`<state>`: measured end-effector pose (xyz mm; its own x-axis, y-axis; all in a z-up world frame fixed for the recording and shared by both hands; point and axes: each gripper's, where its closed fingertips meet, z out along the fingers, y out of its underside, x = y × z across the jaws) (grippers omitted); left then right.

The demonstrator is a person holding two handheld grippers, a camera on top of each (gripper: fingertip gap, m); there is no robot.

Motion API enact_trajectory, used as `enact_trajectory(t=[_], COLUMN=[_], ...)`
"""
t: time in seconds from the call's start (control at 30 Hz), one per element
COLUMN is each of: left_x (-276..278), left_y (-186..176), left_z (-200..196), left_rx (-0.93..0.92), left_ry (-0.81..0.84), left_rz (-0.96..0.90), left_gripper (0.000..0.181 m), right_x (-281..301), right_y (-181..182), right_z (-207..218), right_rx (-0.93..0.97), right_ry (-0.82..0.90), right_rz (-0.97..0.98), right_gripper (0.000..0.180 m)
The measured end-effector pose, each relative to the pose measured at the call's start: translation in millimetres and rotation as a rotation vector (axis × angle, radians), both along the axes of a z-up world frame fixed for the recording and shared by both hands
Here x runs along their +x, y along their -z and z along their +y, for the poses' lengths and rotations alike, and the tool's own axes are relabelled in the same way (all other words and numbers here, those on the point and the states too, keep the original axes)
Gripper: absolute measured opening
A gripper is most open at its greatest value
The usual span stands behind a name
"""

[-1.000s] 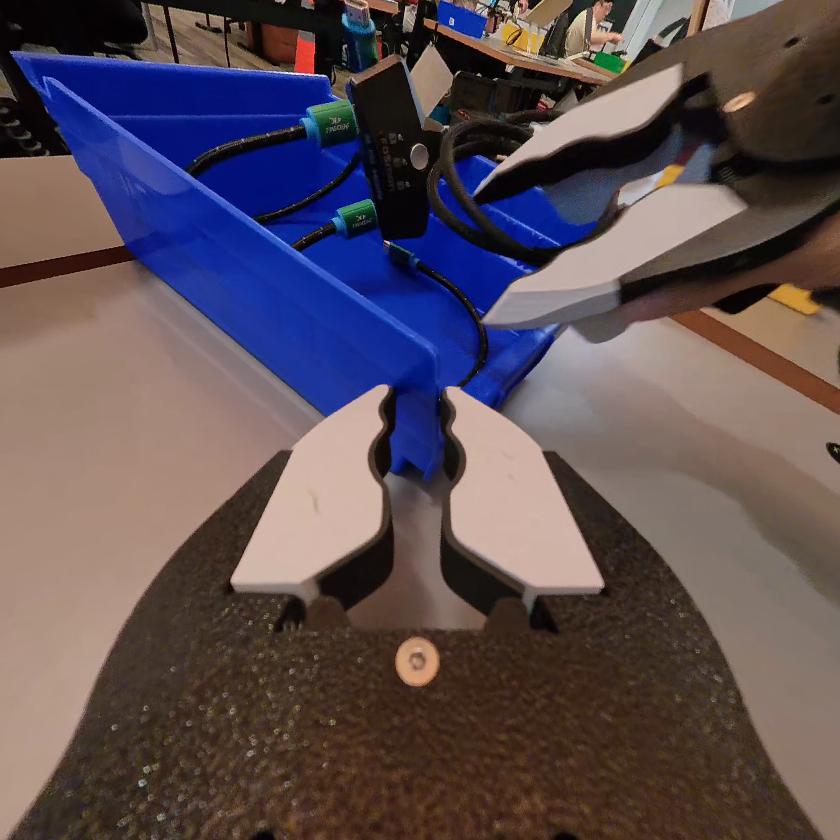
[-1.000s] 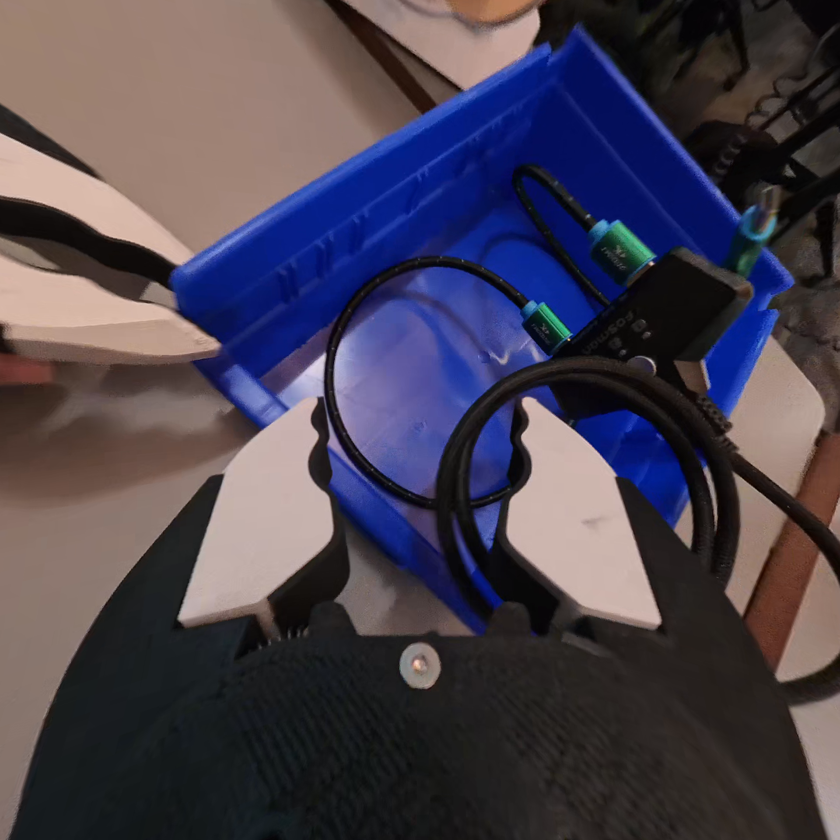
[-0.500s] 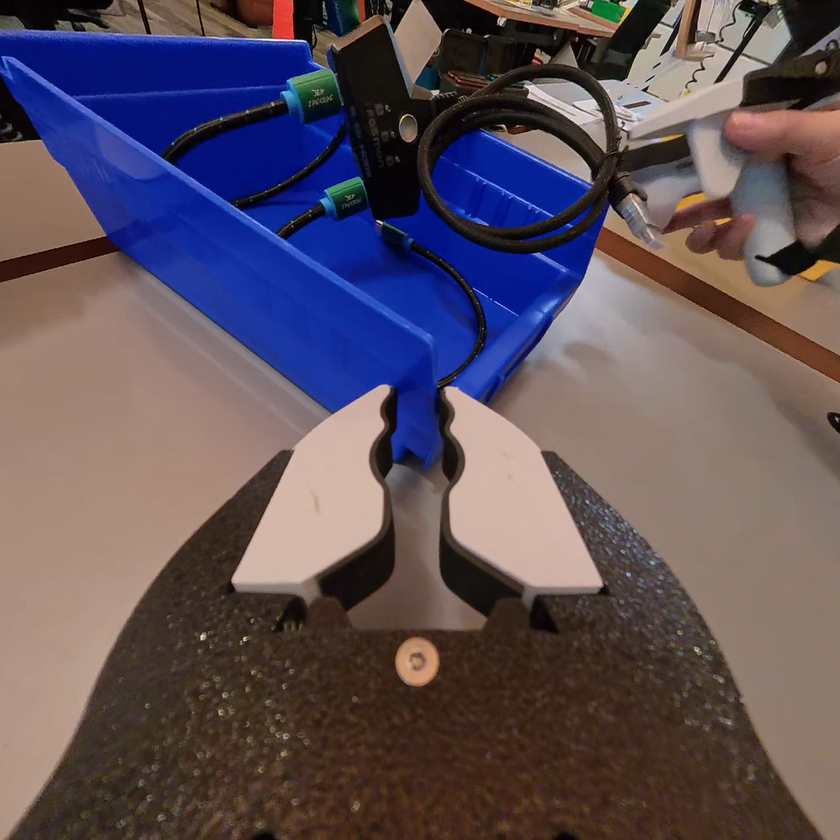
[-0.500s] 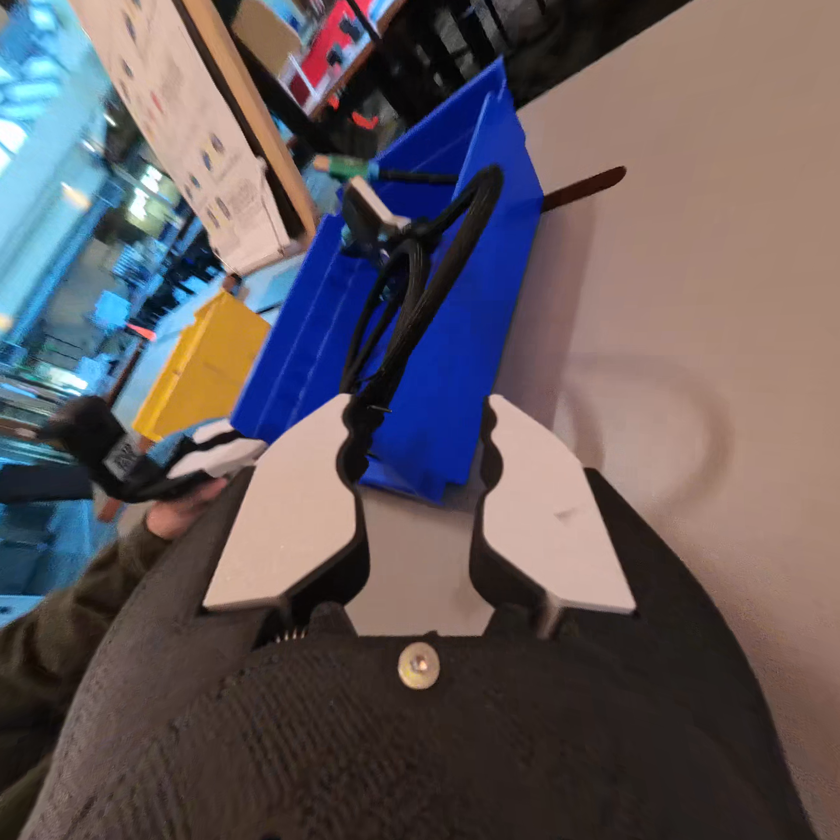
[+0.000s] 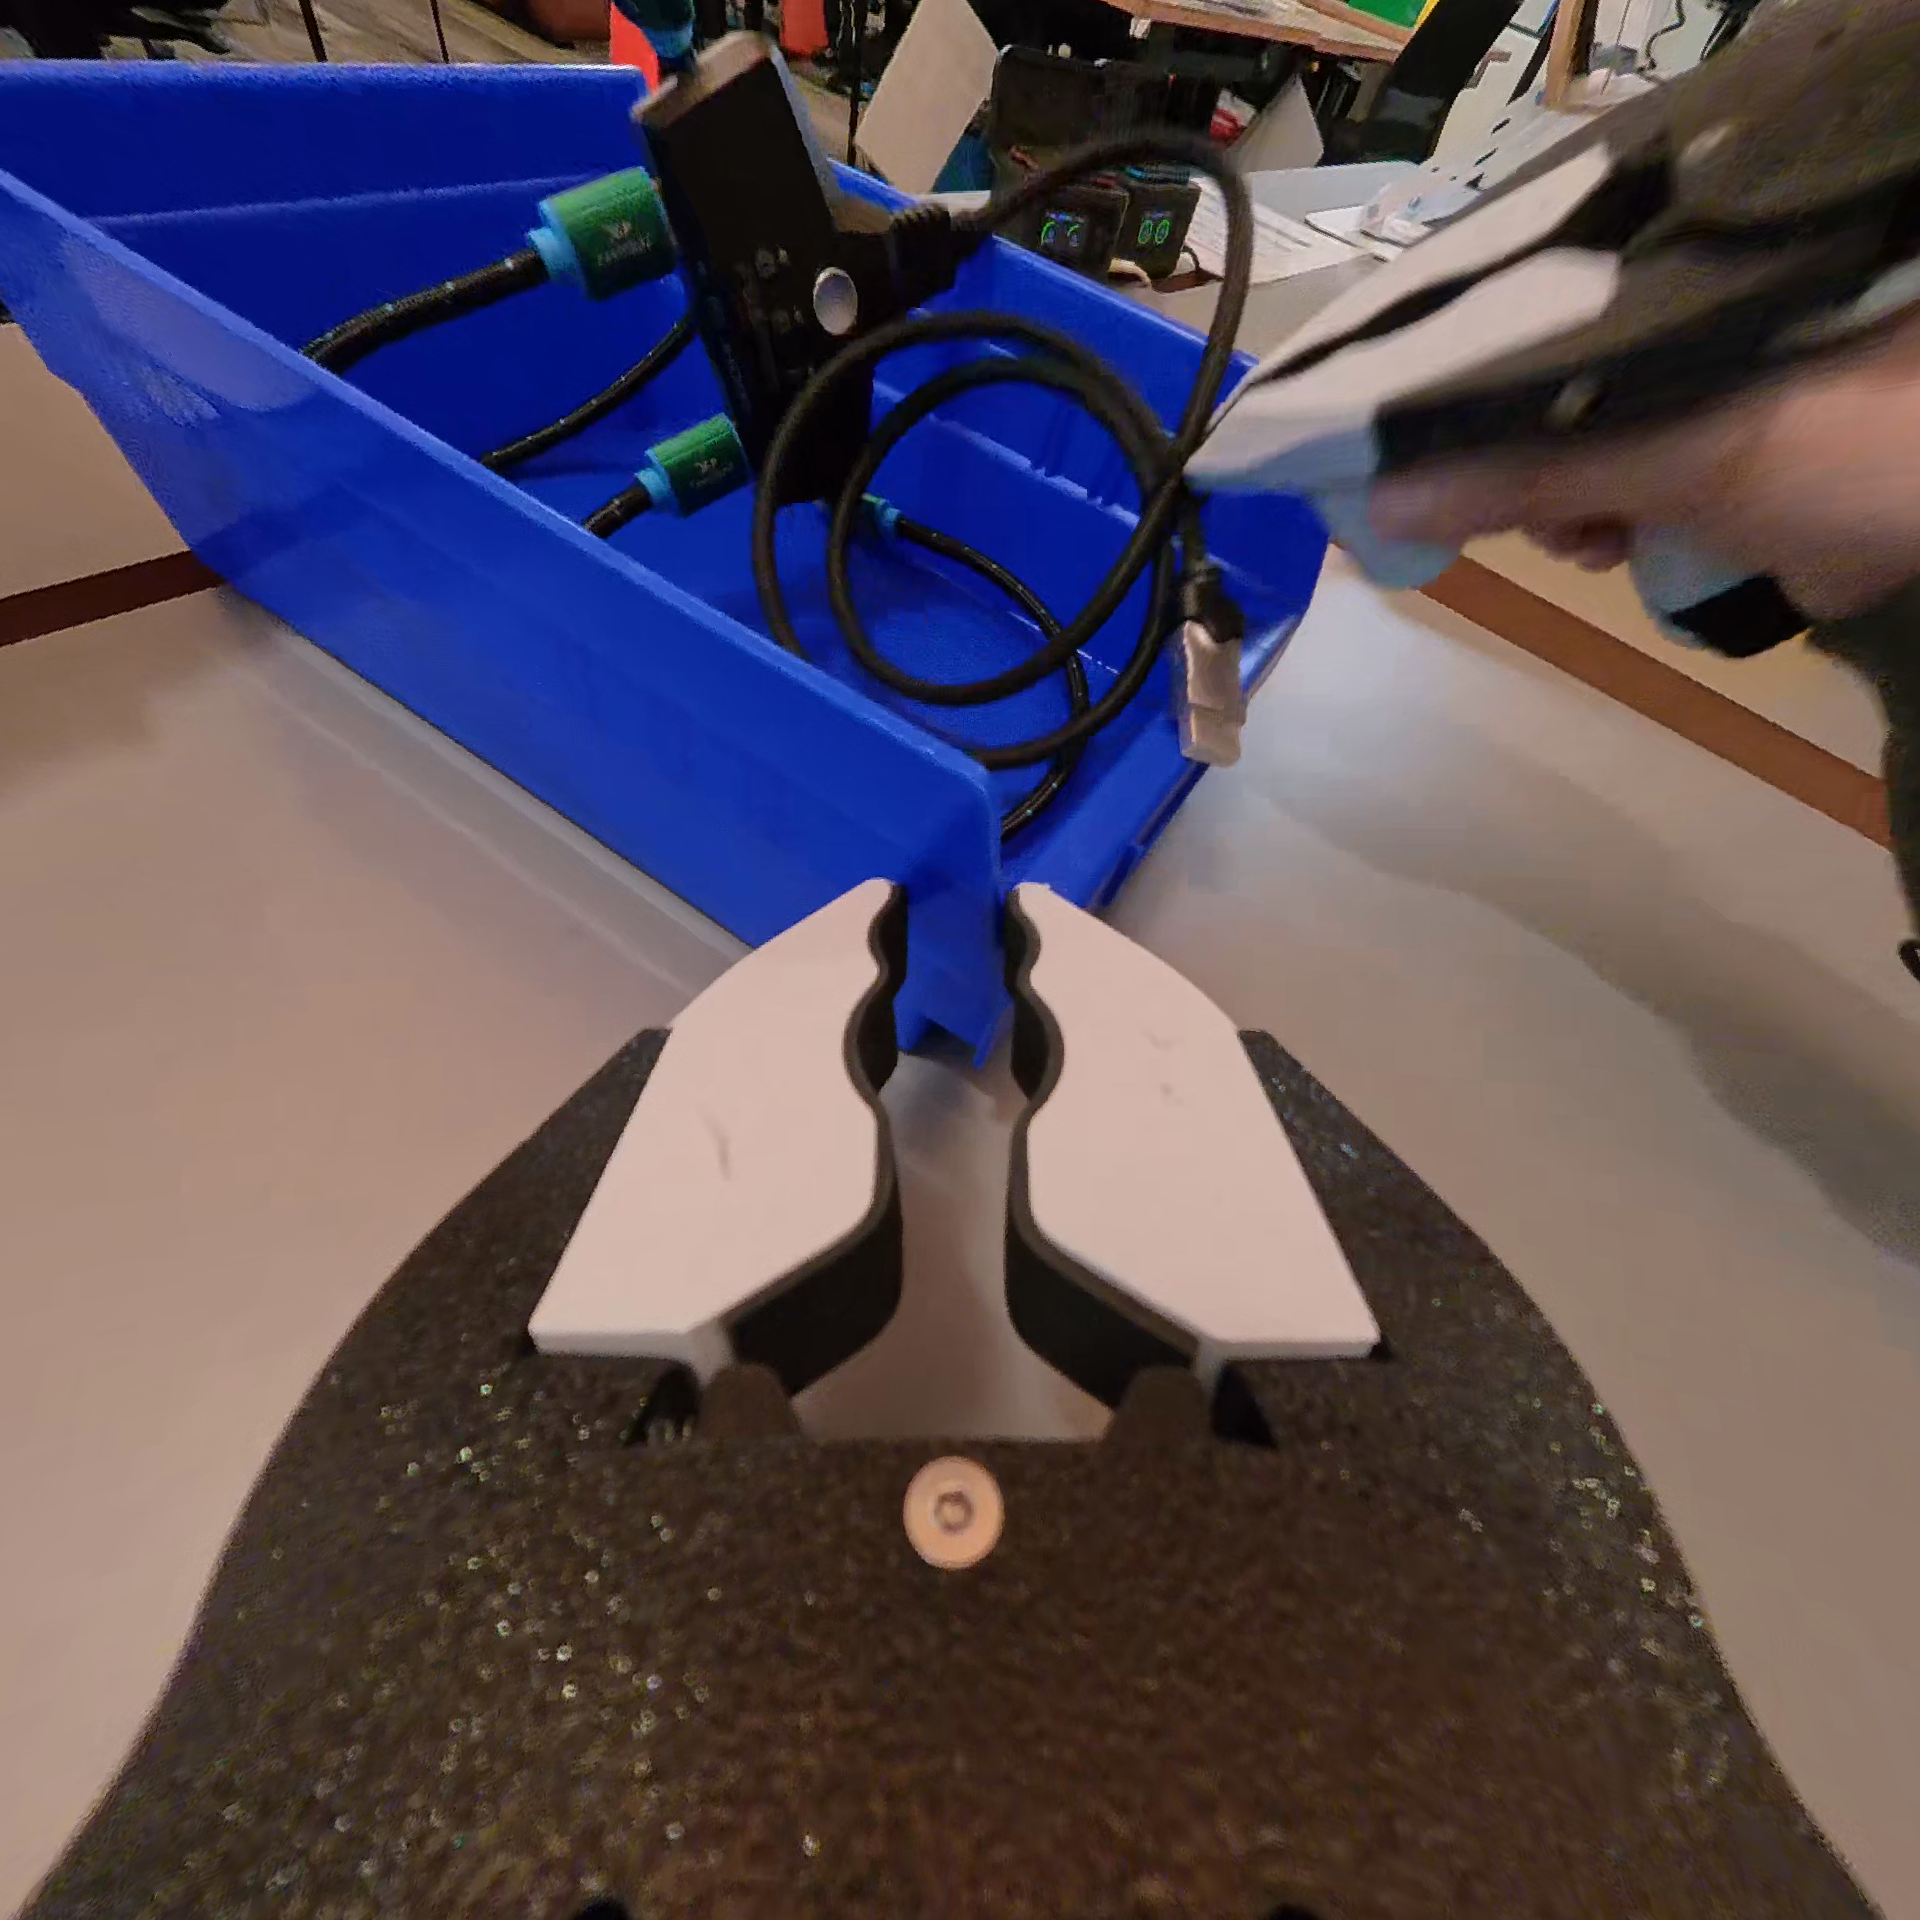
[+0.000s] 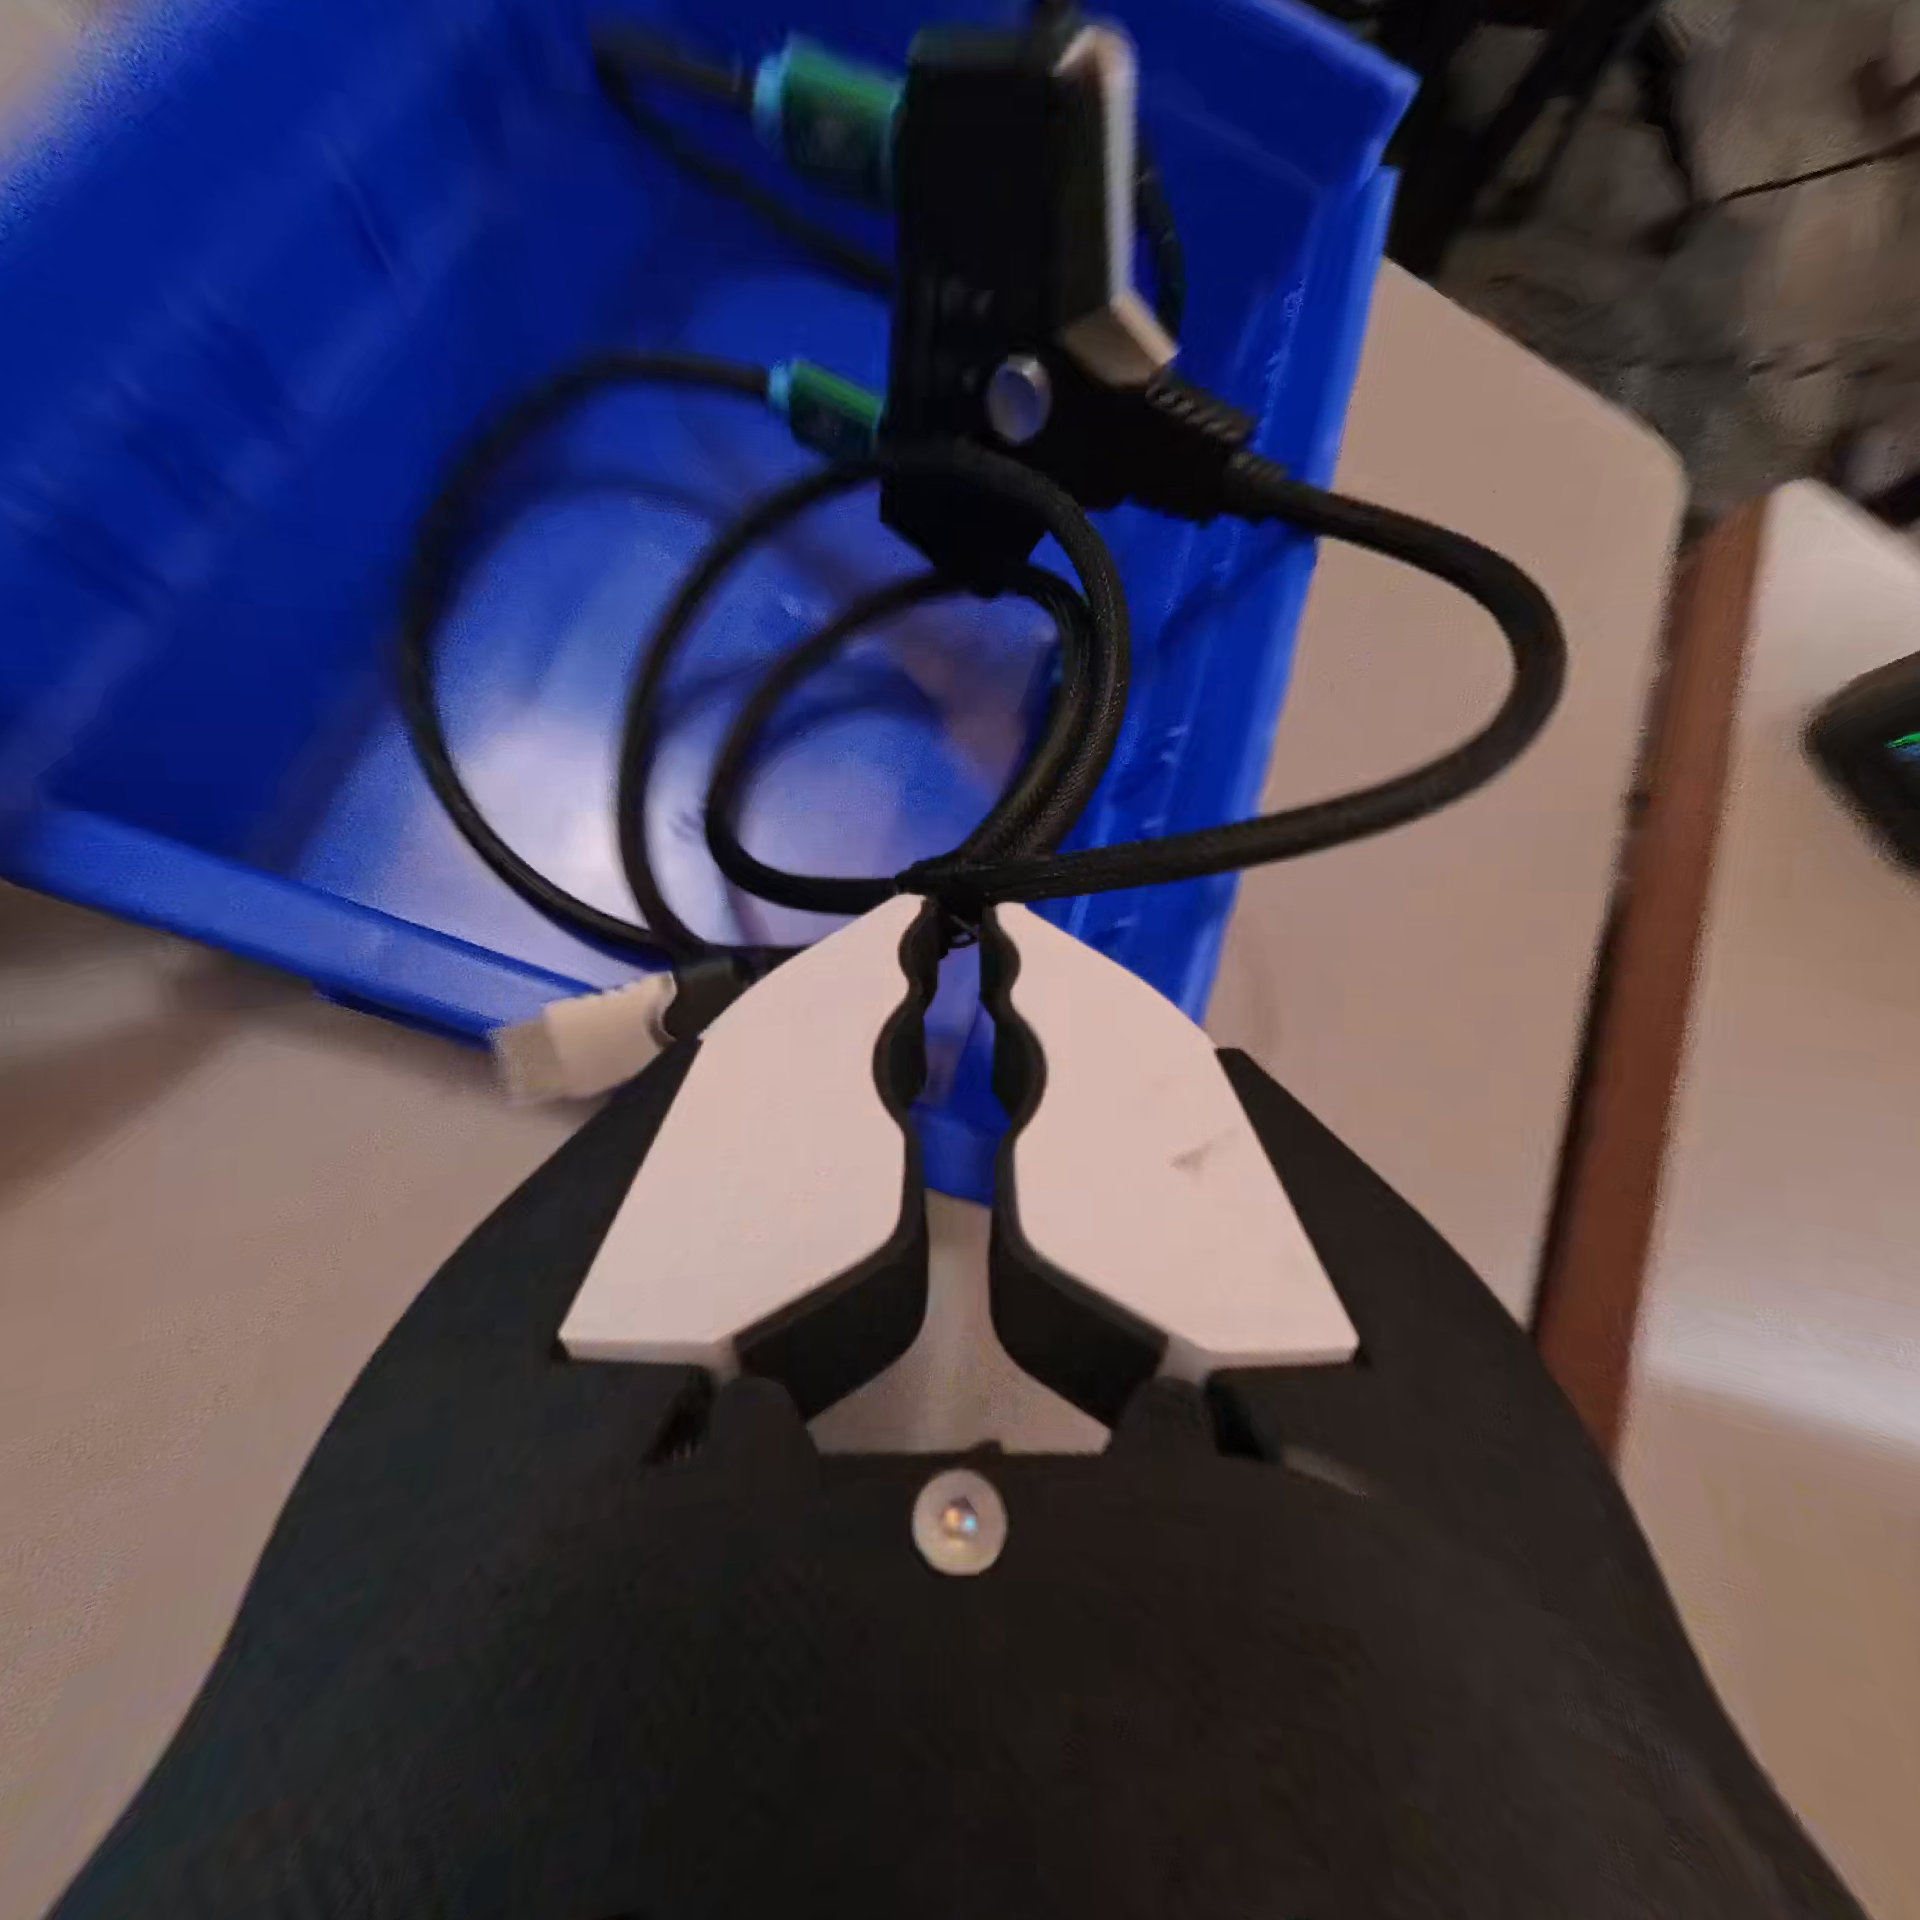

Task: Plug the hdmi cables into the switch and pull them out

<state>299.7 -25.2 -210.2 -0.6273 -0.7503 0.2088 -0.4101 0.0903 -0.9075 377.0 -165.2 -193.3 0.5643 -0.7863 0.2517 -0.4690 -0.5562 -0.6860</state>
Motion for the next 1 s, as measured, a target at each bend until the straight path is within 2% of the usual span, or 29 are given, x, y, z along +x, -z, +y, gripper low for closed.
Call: enact_trajectory(t=[0.03, 0.1, 0.17, 0.23, 0.33, 0.43, 0.53, 0.6, 0.67, 0.77, 0.8, 0.87, 0.9, 0.93, 1.0], left_x=[0.1, -0.2, -1.2, -2.0, -2.8, -5.6, -7.4, -13.8, -22.6, -39.4, -45.6, -56.7, -62.1, -67.2, -77.0], left_y=[-0.4, -0.2, 0.2, -0.1, -0.1, -2.9, -18.1, -25.2, -32.2, -47.1, -51.6, -58.2, -58.8, -57.9, -54.2], left_z=[-0.4, -0.6, -2.0, -3.2, -3.3, -0.7, 13.9, 26.6, 41.3, 65.4, 73.6, 90.0, 97.8, 105.2, 119.8], left_rx=[0.003, 0.01, 0.004, -0.003, 0.01, 0.014, -0.032, -0.042, -0.032, -0.022, -0.02, -0.018, -0.015, -0.009, 0.008], left_ry=[0.0, 0.003, 0.013, 0.017, 0.025, 0.033, -0.016, -0.024, -0.023, -0.021, -0.021, -0.027, -0.029, -0.03, -0.032], left_rz=[-0.001, 0.002, 0.01, 0.02, 0.03, 0.038, -0.011, -0.016, -0.022, -0.052, -0.06, -0.077, -0.078, -0.073, -0.06], left_gripper=[0.017, 0.017, 0.016, 0.016, 0.017, 0.014, 0.02, 0.023, 0.023, 0.023, 0.023, 0.023, 0.023, 0.023, 0.023], right_x=[1.5, 10.1, 14.6, 13.6, 8.2, 7.8, -1.3, -1.2, 5.5, 13.4, 14.9, 13.7, 15.8, 15.6, 15.2], right_y=[12.1, 22.5, 13.8, 14.5, 27.9, 5.4, -28.1, -50.8, -61.3, -29.2, -17.8, 1.1, 3.1, 3.4, 3.7], right_z=[0.1, 4.3, 11.7, 24.8, 22.3, 17.0, 18.5, 2.0, -30.4, -52.5, -48.5, -32.7, -31.2, -28.6, -32.7], right_rx=[-0.117, -0.235, -0.207, -0.121, -0.147, -0.099, 0.084, 0.078, 0.03, 0.109, 0.156, 0.264, 0.277, 0.284, 0.23], right_ry=[-0.005, -0.013, -0.007, -0.034, -0.038, -0.029, -0.035, 0.021, 0.152, 0.232, 0.208, 0.139, 0.143, 0.137, 0.143], right_rz=[-0.038, -0.178, -0.282, -0.249, -0.1, -0.187, -0.219, -0.291, -0.313, -0.106, -0.054, 0.029, 0.011, -0.011, -0.064], right_gripper=[0.007, 0.007, 0.006, 0.004, 0.004, 0.005, 0.014, 0.018, 0.023, 0.046, 0.052, 0.043, 0.037, 0.012, 0.006])
